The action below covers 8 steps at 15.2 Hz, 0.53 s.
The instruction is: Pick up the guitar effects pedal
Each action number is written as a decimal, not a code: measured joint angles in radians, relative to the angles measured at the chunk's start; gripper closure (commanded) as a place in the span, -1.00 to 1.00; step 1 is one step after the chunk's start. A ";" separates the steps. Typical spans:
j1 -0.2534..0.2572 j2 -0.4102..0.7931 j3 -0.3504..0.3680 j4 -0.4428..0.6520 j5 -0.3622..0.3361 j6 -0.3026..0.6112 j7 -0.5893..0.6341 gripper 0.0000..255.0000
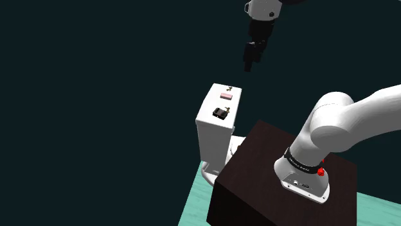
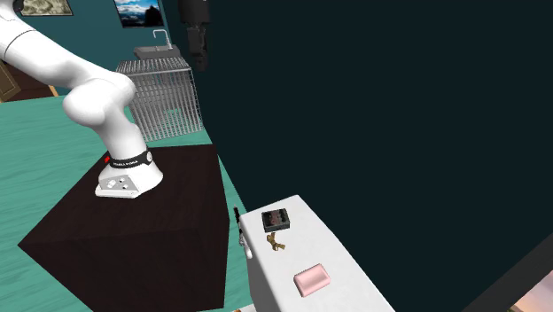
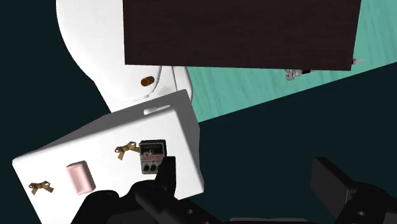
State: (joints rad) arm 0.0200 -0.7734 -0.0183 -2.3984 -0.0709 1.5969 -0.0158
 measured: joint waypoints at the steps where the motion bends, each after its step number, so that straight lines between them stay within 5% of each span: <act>1: 0.000 0.000 0.000 0.000 0.000 0.000 0.000 -1.00; 8: -0.007 0.006 -0.076 -0.182 -0.065 0.239 -0.109 -1.00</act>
State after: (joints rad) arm 0.0129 -0.7672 -0.0943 -2.5801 -0.1357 1.8363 -0.1252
